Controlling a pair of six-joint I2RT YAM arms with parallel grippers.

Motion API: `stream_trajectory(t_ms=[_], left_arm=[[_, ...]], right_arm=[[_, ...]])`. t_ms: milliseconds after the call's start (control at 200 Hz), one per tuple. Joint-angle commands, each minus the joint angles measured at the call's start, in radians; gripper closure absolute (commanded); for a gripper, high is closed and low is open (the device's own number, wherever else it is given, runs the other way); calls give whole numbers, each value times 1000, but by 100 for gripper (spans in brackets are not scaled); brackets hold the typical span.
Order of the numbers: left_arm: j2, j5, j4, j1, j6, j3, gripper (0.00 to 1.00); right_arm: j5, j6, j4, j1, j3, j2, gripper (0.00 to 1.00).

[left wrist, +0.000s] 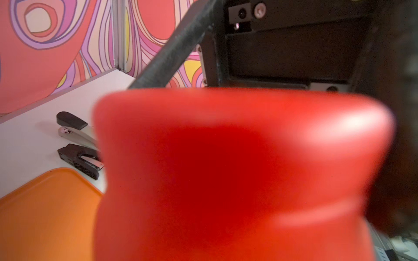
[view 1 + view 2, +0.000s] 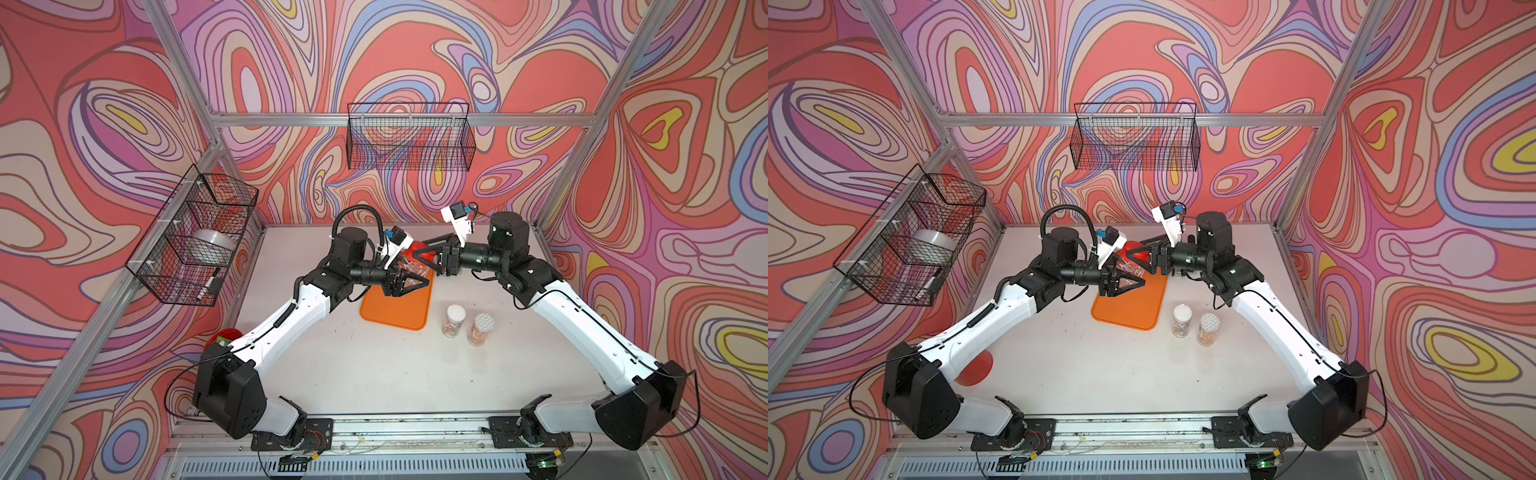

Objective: Pour the candies out of the jar
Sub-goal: Unscrew the lid from the jar.

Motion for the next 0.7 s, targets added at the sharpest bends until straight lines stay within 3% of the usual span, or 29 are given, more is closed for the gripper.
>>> stream_trajectory(t_ms=[0, 250, 516, 691], left_arm=[[-40, 108, 102, 20, -41, 23, 100], [-52, 47, 34, 20, 7, 24, 100], [-55, -131, -31, 13, 63, 30, 100], [-52, -272, -60, -12, 101, 26, 100]], right_arm=[[-137, -96, -90, -23, 7, 18, 56], [-121, -91, -120, -41, 58, 37, 53], [193, 92, -131, -41, 103, 33, 18], [313, 191, -142, -38, 111, 27, 11]])
